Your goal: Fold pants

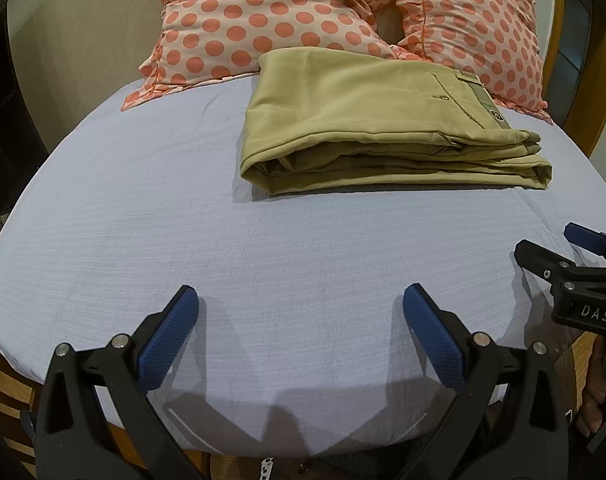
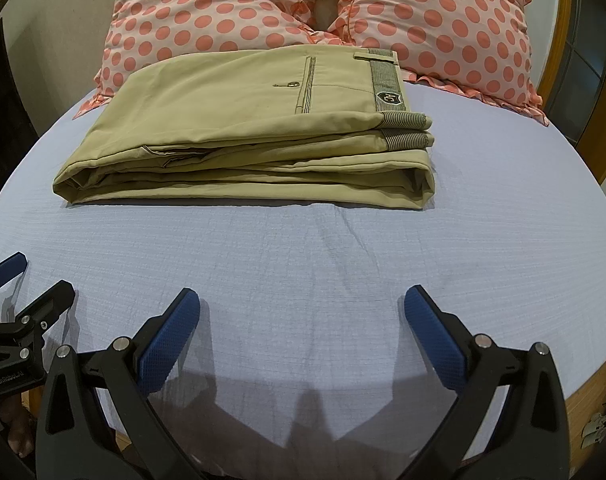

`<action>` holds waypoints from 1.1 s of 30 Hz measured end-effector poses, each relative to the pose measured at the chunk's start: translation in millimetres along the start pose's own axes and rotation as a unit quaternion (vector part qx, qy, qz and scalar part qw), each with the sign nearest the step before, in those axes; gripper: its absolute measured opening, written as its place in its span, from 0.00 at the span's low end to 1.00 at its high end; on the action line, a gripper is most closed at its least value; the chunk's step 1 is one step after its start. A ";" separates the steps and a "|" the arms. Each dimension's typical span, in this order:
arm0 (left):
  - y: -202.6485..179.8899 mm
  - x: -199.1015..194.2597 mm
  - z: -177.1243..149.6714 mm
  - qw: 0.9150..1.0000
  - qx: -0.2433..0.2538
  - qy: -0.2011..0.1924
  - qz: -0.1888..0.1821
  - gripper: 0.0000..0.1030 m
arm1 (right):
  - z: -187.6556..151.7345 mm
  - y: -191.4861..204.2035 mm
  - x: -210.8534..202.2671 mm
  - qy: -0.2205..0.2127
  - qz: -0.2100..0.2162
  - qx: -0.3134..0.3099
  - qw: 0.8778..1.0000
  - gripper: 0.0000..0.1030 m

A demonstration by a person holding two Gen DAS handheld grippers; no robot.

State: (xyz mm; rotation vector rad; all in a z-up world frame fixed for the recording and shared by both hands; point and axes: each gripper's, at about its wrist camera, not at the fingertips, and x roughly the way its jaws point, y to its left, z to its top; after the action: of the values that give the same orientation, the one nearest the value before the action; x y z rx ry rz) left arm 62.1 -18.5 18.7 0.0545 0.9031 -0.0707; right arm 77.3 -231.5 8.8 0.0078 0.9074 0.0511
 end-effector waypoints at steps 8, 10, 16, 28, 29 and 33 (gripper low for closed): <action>-0.1 0.0 0.0 1.000 0.000 0.000 0.000 0.98 | 0.1 0.1 0.0 0.000 0.000 0.000 1.000 0.99; -0.1 0.0 0.0 1.000 0.000 0.000 0.000 0.98 | 0.1 0.2 0.0 0.000 0.000 0.000 1.000 0.99; -0.2 -0.2 -0.1 1.000 0.000 0.000 0.000 0.98 | 0.0 0.1 0.0 0.000 0.000 0.000 1.000 0.99; 0.0 0.3 -0.3 1.000 -0.001 0.001 0.000 0.98 | -0.2 -0.1 -0.1 0.000 0.000 0.000 1.000 0.99; -0.5 0.2 -0.1 1.000 0.000 0.001 0.000 0.98 | -0.2 -0.2 -0.1 0.000 0.000 0.000 1.000 0.99; -0.8 0.1 1.6 1.000 -0.001 0.006 0.001 0.98 | -0.2 -0.4 -0.1 0.000 0.001 0.000 1.000 0.99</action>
State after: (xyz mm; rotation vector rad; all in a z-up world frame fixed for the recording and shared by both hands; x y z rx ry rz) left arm 63.3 -19.5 19.6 0.0541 0.9146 -0.0689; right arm 77.1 -231.9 8.8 0.0074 0.9074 0.0525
